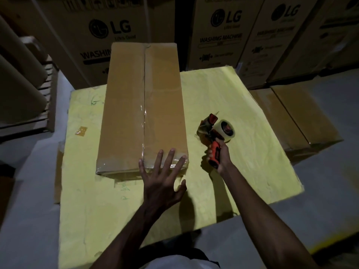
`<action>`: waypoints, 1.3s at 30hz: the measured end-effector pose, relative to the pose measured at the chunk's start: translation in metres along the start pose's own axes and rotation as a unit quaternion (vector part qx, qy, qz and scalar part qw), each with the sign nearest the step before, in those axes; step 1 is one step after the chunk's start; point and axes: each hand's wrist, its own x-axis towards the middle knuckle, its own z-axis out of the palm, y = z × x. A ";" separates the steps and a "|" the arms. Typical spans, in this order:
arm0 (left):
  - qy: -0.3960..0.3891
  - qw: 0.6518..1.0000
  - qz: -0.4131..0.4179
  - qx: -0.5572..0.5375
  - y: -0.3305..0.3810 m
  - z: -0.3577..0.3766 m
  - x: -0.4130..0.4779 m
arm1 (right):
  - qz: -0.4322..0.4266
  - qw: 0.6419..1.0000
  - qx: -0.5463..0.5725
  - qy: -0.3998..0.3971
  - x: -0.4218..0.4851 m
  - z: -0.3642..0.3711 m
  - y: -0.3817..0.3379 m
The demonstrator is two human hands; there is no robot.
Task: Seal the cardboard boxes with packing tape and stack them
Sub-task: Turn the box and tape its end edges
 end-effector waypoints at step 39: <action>0.109 0.755 -0.507 -0.400 -0.102 -0.063 -0.016 | -0.351 0.892 -0.255 0.126 -0.151 0.124 0.123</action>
